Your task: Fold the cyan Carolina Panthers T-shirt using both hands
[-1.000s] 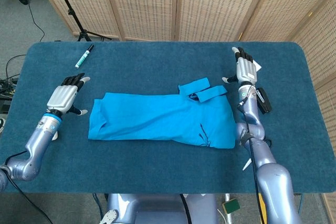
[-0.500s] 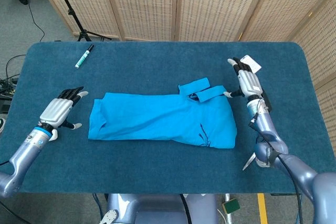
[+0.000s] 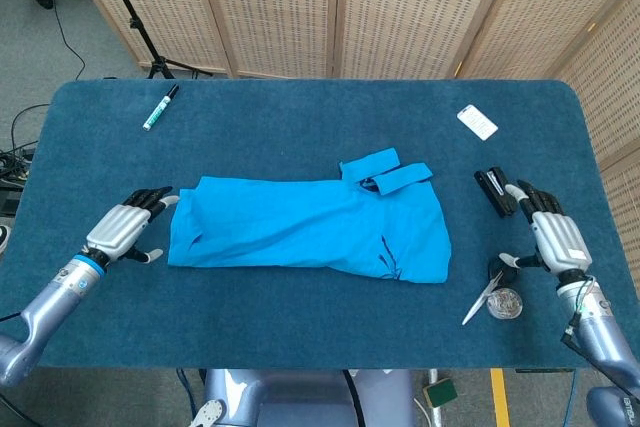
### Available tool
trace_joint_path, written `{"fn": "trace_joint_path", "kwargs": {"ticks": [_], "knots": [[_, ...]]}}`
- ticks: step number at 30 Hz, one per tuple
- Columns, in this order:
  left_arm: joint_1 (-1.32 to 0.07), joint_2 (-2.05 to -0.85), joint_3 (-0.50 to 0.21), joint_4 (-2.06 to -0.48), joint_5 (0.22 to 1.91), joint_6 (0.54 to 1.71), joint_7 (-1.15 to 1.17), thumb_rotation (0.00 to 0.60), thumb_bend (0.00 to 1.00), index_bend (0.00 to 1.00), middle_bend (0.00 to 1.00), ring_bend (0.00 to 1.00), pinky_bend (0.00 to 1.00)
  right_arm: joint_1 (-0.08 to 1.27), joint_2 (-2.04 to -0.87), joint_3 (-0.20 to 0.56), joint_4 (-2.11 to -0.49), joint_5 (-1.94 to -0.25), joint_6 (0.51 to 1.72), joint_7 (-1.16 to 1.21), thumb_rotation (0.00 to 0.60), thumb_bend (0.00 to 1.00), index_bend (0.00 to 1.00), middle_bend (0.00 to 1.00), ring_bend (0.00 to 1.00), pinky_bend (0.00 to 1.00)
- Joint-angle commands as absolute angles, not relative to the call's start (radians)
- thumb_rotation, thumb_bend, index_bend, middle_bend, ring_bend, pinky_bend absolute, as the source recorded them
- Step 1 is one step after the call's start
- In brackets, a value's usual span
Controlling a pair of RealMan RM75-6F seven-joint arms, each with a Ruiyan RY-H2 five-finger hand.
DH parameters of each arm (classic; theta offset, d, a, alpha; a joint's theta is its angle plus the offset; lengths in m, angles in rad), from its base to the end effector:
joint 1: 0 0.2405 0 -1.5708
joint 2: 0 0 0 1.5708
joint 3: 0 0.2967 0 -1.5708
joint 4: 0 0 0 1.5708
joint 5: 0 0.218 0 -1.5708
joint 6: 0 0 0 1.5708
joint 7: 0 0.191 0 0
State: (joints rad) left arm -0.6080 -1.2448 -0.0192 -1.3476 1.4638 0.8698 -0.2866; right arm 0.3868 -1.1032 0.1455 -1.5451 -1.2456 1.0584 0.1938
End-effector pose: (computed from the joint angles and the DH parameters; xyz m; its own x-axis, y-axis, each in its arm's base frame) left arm -0.3006 0.3937 0.0553 0.3993 0.4161 0.8169 0.9101 -0.2878 -0.2983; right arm -0.3386 -0.3550 0.1483 0.2208 -0.1961 0.9554 -0.9737 0.0113 0.2274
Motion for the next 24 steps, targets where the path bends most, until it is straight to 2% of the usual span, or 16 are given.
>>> {"fn": "trace_joint_path", "kwargs": {"ticks": [1,5,12,24], "knots": [[-0.622,-1.237,-0.019,-1.376,1.447,0.841,-0.257,0.600,0.27,0.02,0.00,0.00,0.00,0.352,-1.077,0.125,-1.577,-1.268,1.090,0.211,0.600,0.00,0.00,0.00,0.00,0.00],[-0.630,-1.231,-0.022,-1.395,1.423,0.822,-0.216,0.600,0.32,0.03,0.00,0.00,0.00,0.328,-1.070,0.118,-1.585,-1.285,1.120,0.229,0.600,0.00,0.00,0.00,0.00,0.00],[-0.625,-1.258,-0.015,-1.333,1.436,0.859,-0.132,0.600,0.32,0.03,0.00,0.00,0.00,0.290,-1.076,0.112,-1.582,-1.312,1.173,0.275,0.600,0.00,0.00,0.00,0.00,0.00],[-0.613,-1.417,0.074,-1.027,1.638,0.997,-0.348,0.600,0.31,0.04,0.00,0.00,0.00,0.282,-1.077,0.122,-1.578,-1.311,1.175,0.283,0.600,0.00,0.00,0.00,0.00,0.00]]}}
